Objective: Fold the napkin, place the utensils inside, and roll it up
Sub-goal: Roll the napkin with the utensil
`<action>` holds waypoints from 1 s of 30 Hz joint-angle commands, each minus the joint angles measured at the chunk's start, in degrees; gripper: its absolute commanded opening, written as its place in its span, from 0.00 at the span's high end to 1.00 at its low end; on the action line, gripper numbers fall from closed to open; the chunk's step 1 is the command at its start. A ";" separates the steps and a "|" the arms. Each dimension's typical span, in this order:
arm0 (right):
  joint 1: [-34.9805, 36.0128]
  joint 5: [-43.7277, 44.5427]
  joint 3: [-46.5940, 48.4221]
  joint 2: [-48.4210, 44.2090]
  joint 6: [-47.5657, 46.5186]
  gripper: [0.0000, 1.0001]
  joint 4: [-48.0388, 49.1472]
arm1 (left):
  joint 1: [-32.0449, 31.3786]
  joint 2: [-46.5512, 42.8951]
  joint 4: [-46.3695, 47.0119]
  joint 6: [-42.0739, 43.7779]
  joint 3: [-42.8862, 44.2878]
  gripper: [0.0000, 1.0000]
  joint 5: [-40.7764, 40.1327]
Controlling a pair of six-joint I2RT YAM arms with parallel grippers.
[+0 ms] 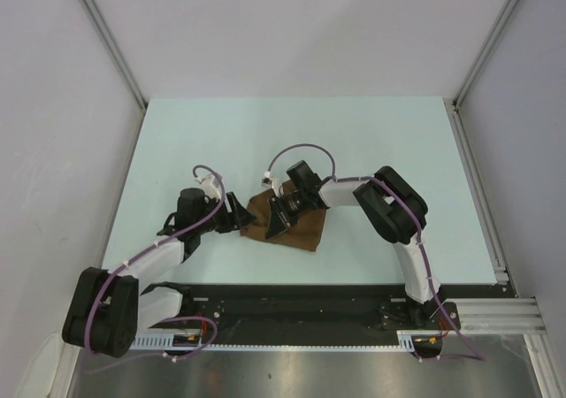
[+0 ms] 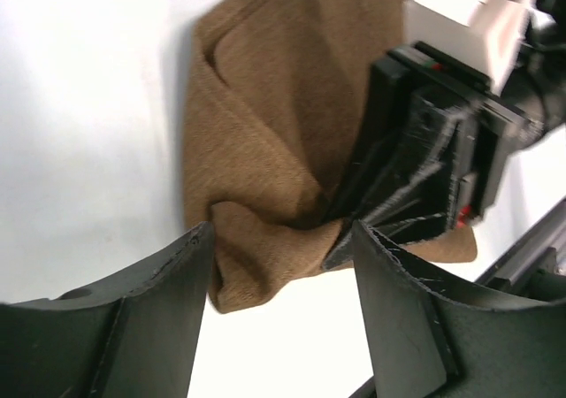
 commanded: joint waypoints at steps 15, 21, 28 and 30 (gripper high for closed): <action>-0.62 -0.16 2.43 9.38 1.34 0.84 -11.75 | -4.65 11.92 7.51 -1.49 3.05 0.64 0.45; -1.15 0.45 2.96 9.21 1.34 0.84 -12.28 | -4.74 14.56 3.01 -1.32 4.55 0.79 -0.87; -1.85 0.80 4.45 3.42 0.29 0.68 -15.26 | -4.74 17.37 -2.53 -0.70 7.80 1.00 -3.77; -2.11 2.47 5.07 -0.27 -0.85 0.57 -17.80 | -4.74 18.16 -5.15 0.09 9.03 1.00 -4.47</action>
